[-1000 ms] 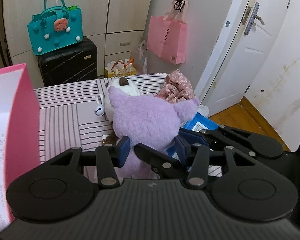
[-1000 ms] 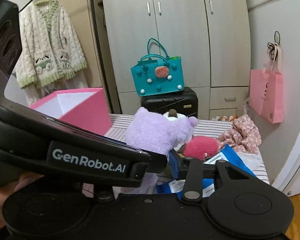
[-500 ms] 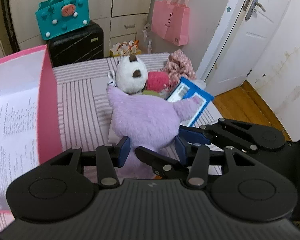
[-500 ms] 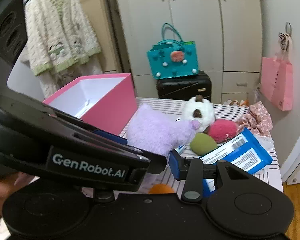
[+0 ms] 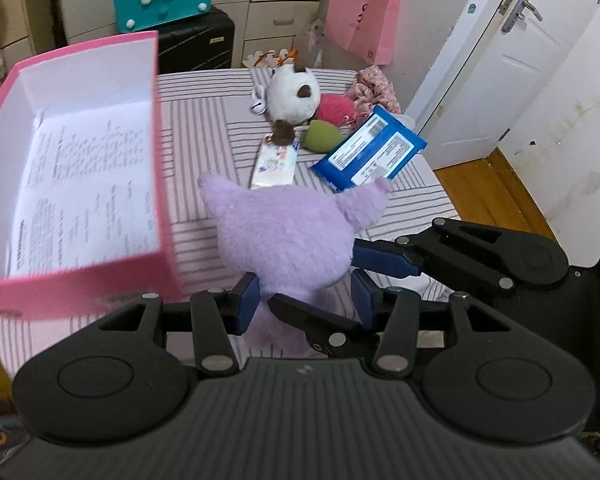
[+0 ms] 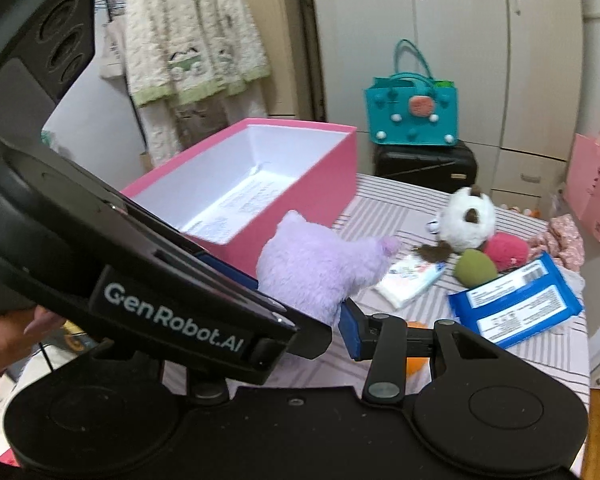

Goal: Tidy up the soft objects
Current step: 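Lift the lilac plush with the left tool and carry it toward the pink box, then lower the lilac plush into the pink box and open the left tool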

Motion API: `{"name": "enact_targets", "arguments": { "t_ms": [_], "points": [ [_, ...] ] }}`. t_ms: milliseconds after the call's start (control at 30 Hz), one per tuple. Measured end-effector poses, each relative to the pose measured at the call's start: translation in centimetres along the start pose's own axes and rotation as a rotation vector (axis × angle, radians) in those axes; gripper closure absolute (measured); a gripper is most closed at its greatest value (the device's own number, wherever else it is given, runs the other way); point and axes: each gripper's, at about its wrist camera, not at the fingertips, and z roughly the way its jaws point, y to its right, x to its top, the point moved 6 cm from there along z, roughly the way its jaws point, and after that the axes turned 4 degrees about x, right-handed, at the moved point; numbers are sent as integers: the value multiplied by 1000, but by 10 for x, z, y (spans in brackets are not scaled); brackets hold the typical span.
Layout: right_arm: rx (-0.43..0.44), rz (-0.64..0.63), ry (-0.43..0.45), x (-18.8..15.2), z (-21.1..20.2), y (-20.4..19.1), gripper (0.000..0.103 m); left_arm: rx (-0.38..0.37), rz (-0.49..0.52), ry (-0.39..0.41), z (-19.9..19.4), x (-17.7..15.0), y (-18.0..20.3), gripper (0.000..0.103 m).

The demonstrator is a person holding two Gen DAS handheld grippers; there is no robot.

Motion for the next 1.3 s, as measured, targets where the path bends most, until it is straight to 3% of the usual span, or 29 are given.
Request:
{"name": "enact_targets", "arguments": {
  "t_ms": [400,733,1000,1300],
  "points": [
    [109,-92,29,26,-8,-54,53,88,-30,80,-60,-3,-38,54],
    [225,-146,58,82,20,-78,54,121,-83,213,-84,38,-103,55],
    [274,-176,64,137,79,-71,54,122,-132,254,-60,89,-163,54],
    [315,-160,20,175,149,-43,55,86,-237,180,-5,133,-226,53]
  ]
}}
